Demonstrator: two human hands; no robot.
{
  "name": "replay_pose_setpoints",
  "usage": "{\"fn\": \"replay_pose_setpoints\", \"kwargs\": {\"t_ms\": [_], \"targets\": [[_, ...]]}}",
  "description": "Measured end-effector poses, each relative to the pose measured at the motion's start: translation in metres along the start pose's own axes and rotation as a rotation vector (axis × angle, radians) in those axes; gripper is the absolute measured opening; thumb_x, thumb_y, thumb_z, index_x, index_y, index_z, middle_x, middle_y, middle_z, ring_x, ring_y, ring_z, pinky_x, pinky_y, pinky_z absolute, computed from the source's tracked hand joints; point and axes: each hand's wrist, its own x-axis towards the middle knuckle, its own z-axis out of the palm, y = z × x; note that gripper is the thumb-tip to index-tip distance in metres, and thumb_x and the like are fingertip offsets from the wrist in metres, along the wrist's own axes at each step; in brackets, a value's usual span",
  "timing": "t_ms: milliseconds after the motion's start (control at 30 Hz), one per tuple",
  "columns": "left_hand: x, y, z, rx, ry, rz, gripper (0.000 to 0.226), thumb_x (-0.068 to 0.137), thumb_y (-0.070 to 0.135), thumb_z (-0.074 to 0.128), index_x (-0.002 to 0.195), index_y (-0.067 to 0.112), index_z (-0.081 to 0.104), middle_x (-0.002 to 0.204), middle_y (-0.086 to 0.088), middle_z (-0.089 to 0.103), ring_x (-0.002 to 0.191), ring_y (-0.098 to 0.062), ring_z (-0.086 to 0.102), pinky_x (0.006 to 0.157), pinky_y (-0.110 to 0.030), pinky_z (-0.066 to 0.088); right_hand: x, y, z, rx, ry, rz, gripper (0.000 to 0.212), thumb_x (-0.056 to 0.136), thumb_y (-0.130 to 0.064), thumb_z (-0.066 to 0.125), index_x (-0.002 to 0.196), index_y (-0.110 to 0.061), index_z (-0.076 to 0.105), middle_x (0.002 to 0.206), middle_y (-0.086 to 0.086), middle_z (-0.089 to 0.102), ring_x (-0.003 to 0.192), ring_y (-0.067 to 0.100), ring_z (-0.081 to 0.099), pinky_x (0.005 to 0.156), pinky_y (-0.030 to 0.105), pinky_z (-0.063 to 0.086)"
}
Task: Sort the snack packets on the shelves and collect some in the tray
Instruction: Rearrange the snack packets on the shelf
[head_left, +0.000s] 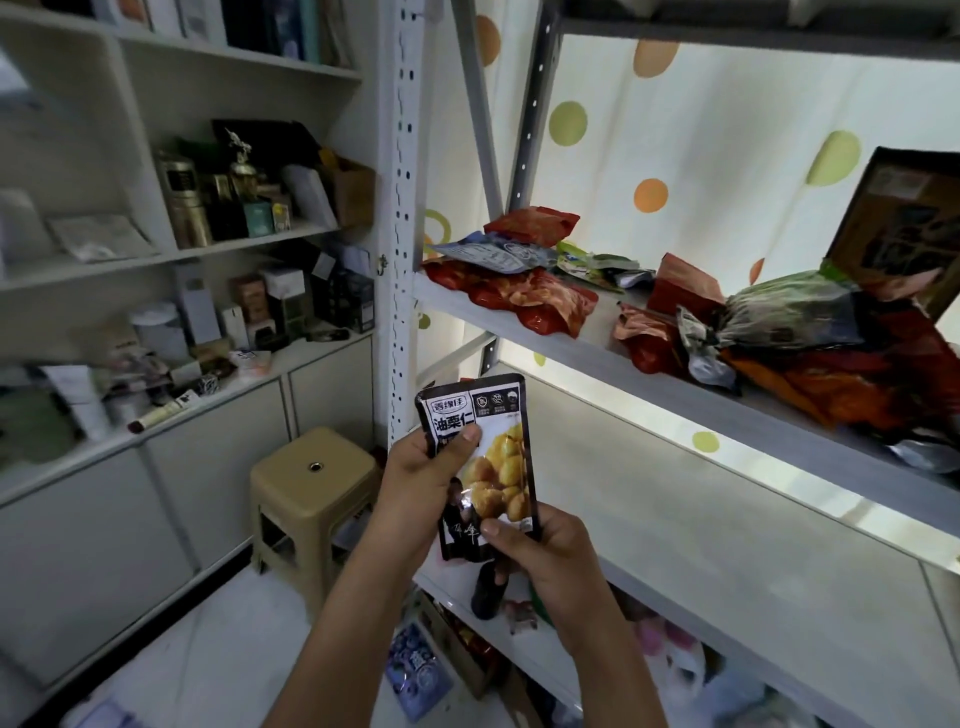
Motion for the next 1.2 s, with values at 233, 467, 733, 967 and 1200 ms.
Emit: {"fn": "replay_pose_setpoints", "kwargs": {"t_ms": [233,467,733,967,1200], "targets": [[-0.002,0.002,0.004,-0.004,-0.024,-0.058,0.03,0.092,0.031,0.063,0.116,0.013,0.065,0.107,-0.016,0.072,0.097,-0.038,0.069,0.088,-0.051,0.054,0.002,0.006,0.004,0.014,0.069,-0.029,0.008,0.086,-0.009,0.072,0.082,-0.002,0.071,0.075,0.013,0.071,0.058,0.021,0.059,0.057,0.034,0.051],[-0.009,-0.003,0.012,0.043,-0.078,-0.051,0.026,0.093,0.026,0.06,0.112,0.01,0.066,0.098,-0.011,0.075,0.083,-0.025,0.074,0.06,-0.029,0.057,0.003,0.007,0.005,0.054,0.202,-0.123,0.008,0.088,-0.006,0.07,0.095,-0.007,0.074,0.087,0.025,0.072,0.079,0.05,0.066,0.071,0.055,0.06],[-0.009,-0.012,0.01,0.149,-0.101,-0.048,0.019,0.088,0.008,0.066,0.105,-0.001,0.066,0.098,-0.018,0.073,0.085,-0.026,0.072,0.06,-0.025,0.056,-0.005,-0.002,-0.001,0.055,0.298,-0.203,0.01,0.088,0.002,0.067,0.089,-0.005,0.074,0.071,0.0,0.075,0.05,0.011,0.066,0.05,0.019,0.051],[-0.02,-0.015,0.011,0.117,-0.137,-0.063,0.02,0.089,-0.007,0.059,0.106,-0.018,0.058,0.091,-0.021,0.07,0.069,-0.011,0.072,0.052,-0.019,0.054,-0.007,0.003,0.001,0.021,0.293,-0.181,0.012,0.09,-0.006,0.067,0.086,-0.015,0.074,0.074,0.001,0.076,0.06,0.016,0.072,0.055,0.024,0.056],[-0.023,-0.026,0.015,0.395,0.222,0.161,0.019,0.085,0.003,0.07,0.094,0.004,0.053,0.087,-0.006,0.055,0.067,0.006,0.058,0.048,-0.007,0.045,-0.004,0.011,0.007,-0.085,0.191,-0.154,0.017,0.098,-0.021,0.057,0.111,-0.027,0.068,0.093,-0.014,0.074,0.085,0.004,0.07,0.069,0.018,0.056]]}}
